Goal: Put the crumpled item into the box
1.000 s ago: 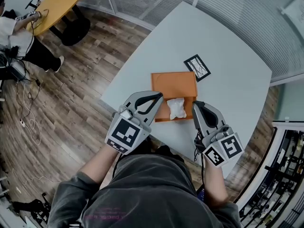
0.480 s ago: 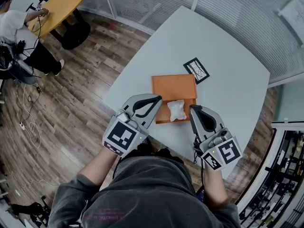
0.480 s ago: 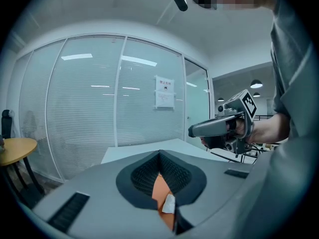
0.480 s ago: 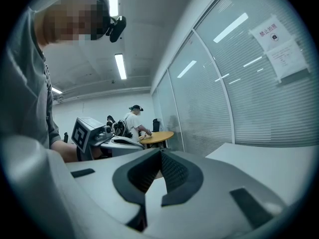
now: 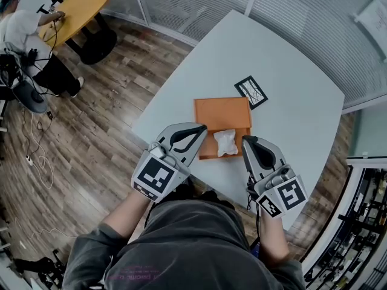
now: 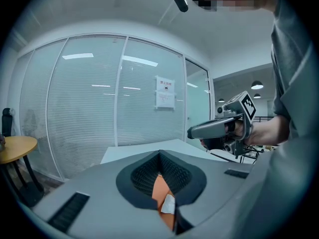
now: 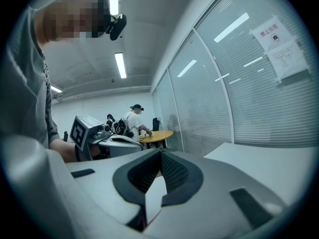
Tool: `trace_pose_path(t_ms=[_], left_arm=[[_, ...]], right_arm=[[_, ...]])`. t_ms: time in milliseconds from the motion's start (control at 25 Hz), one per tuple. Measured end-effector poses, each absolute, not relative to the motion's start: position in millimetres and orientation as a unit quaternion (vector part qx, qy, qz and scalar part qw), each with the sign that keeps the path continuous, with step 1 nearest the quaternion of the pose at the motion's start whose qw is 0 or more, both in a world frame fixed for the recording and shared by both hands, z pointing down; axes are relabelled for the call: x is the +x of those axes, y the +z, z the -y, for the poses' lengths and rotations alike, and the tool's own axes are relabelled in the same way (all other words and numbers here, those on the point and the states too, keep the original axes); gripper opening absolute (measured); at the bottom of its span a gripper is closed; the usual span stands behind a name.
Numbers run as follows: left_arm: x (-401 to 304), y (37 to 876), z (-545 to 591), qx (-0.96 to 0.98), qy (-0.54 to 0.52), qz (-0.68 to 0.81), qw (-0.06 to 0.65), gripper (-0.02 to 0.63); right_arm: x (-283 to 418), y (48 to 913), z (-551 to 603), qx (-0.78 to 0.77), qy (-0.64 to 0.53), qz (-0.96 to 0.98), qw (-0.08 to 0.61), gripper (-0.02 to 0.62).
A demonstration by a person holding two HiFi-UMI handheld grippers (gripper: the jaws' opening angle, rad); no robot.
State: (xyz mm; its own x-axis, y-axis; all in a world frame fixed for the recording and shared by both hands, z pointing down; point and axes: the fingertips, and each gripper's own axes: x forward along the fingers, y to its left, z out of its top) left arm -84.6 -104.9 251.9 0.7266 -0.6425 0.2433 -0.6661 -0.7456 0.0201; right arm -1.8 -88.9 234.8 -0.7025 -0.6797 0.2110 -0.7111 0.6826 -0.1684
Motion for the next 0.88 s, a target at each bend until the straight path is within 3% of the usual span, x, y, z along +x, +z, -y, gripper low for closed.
trace_pose_path(t_ms=[880], left_arm=[[-77,263,100,0.928,0.121,0.346,0.064,0.012]], right_arm=[[6,249,88,0.384,0.138,0.91,0.077,0.002]])
